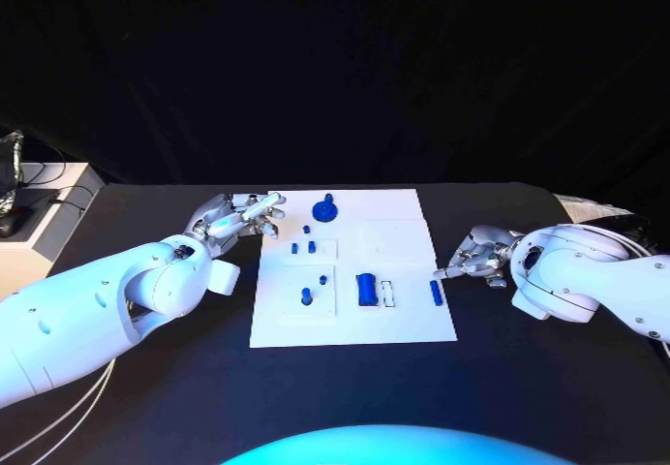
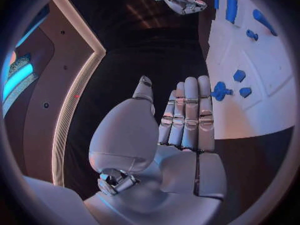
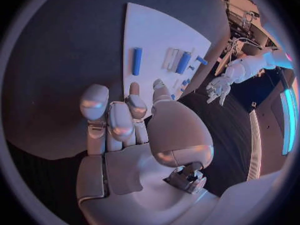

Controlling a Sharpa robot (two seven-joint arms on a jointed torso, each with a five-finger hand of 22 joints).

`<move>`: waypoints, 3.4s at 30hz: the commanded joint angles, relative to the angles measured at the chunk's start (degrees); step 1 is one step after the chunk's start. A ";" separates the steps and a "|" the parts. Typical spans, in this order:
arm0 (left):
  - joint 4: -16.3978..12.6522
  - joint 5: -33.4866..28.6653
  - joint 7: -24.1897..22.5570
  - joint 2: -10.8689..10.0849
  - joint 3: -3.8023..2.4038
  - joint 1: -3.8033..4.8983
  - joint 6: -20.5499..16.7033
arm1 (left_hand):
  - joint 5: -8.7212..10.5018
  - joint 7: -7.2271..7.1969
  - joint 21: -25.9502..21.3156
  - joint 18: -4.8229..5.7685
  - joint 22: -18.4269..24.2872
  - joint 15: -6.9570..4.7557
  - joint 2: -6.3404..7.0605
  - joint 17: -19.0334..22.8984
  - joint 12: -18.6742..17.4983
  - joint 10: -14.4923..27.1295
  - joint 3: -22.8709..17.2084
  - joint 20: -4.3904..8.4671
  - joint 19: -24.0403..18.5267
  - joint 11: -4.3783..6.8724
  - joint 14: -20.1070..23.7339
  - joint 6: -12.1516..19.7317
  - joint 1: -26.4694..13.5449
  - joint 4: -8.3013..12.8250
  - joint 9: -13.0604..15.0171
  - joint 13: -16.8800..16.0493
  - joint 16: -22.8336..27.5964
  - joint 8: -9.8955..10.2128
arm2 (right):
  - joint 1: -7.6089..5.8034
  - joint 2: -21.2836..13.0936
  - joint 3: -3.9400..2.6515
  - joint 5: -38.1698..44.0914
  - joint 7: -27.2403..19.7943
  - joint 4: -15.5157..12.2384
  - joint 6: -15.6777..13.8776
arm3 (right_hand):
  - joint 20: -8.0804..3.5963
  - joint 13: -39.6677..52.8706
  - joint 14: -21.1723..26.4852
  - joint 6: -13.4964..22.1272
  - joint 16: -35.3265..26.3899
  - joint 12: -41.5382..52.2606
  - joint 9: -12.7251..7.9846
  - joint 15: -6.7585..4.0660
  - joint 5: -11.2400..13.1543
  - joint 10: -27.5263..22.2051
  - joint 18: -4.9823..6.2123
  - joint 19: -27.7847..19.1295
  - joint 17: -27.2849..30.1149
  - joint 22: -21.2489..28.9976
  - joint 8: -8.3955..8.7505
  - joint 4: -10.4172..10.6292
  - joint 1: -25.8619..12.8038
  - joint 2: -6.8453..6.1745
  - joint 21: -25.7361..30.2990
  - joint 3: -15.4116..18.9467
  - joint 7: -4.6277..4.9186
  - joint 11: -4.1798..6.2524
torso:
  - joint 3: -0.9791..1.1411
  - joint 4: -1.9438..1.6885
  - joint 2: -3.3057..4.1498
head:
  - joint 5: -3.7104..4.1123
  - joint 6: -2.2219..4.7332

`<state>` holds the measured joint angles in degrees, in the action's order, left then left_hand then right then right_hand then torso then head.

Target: Assemble the parts on the task board

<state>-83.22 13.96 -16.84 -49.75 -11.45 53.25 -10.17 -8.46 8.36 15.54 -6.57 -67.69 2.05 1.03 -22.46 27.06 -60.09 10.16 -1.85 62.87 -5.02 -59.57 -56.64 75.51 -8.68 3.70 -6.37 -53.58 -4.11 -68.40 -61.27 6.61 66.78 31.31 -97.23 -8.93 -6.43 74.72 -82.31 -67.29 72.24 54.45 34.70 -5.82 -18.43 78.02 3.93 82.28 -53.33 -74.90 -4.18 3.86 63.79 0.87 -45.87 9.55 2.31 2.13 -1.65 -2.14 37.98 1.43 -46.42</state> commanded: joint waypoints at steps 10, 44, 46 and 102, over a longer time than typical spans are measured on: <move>-0.22 0.01 -0.41 0.12 -0.05 -0.22 1.06 | 0.14 -0.20 -0.22 0.84 -0.11 -0.05 -0.09 0.05 0.21 0.10 -0.11 -0.23 0.14 0.08 0.05 -0.29 0.27 0.36 0.05 0.05 -0.23 -0.05 | 1.95 1.89 0.26 6.68 3.60 0.20 2.89 | 0.17 0.07 0.02 -0.32 0.03 0.09 -0.16 0.23 -0.12 0.50 -0.36 0.03 -0.05 -5.64 0.13 1.16 -0.81 -1.12 -0.12 -1.17 0.08 0.10 | -0.10 -0.21 0.06 | 0.51 -0.41; -0.43 0.01 0.58 -0.38 -0.06 -0.25 1.06 | 0.09 -0.18 -0.47 0.85 -0.31 -0.08 -1.88 0.16 0.17 0.00 0.87 -0.19 0.32 0.10 -0.03 -0.40 0.37 1.41 0.06 0.14 -0.27 -0.05 | 4.52 5.19 0.54 10.56 5.08 2.58 4.98 | -0.21 0.05 0.10 -0.26 -0.46 -0.54 -0.14 -0.22 -1.94 -0.01 -0.63 -0.27 0.03 -5.57 0.25 -7.56 8.24 0.99 0.35 -12.18 -0.60 0.65 | -1.15 -1.87 -0.17 | 1.61 -1.32; -0.44 0.01 0.61 -0.41 -0.06 -0.25 1.05 | 0.09 -0.18 -0.47 0.85 -0.31 -0.08 -1.88 0.16 0.17 0.00 0.87 -0.19 0.32 0.10 -0.03 -0.40 0.37 1.41 0.06 0.14 -0.27 -0.05 | 4.60 5.25 0.55 10.19 4.79 2.41 4.95 | -0.34 -0.07 0.10 0.15 -0.56 -0.78 -0.16 -0.28 -5.47 -0.10 -0.70 -0.31 -0.01 -5.60 0.01 -10.69 8.45 0.46 0.29 -17.18 -0.67 0.61 | -1.20 -1.91 -0.16 | 1.67 -1.33; -0.71 0.51 -0.24 -0.60 -0.06 -0.24 2.36 | -0.01 -0.21 -0.78 0.90 -0.60 -0.08 -0.50 0.08 -0.02 0.09 0.49 -0.19 0.32 0.12 0.06 0.89 0.07 1.48 0.05 0.15 -0.26 -0.01 | 3.77 10.21 0.57 -6.38 3.88 0.66 -5.53 | -0.04 -1.04 0.11 1.47 -1.48 -1.83 6.25 -0.01 -8.98 0.10 -0.09 -0.89 0.82 -5.29 -1.44 -16.93 3.27 -0.35 0.93 -28.94 0.44 0.39 | -1.95 -3.65 -0.28 | 2.60 -2.21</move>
<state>-83.76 14.28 -16.29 -50.38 -11.46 53.01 -8.60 -8.46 8.10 14.93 -6.57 -68.20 2.05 0.12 -22.36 27.06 -60.10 10.96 -1.84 62.87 -5.02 -59.58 -55.89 75.50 -7.28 3.69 -6.28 -53.58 -4.11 -64.86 -51.04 7.06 58.79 34.40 -96.50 -14.08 -6.44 73.73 -82.33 -65.40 71.11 52.88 41.02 -5.58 -27.26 77.62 3.47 81.85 -52.59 -74.94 -5.77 1.71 67.08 -0.14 -45.08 -4.87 2.58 2.12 -3.60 -5.69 37.67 4.00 -48.60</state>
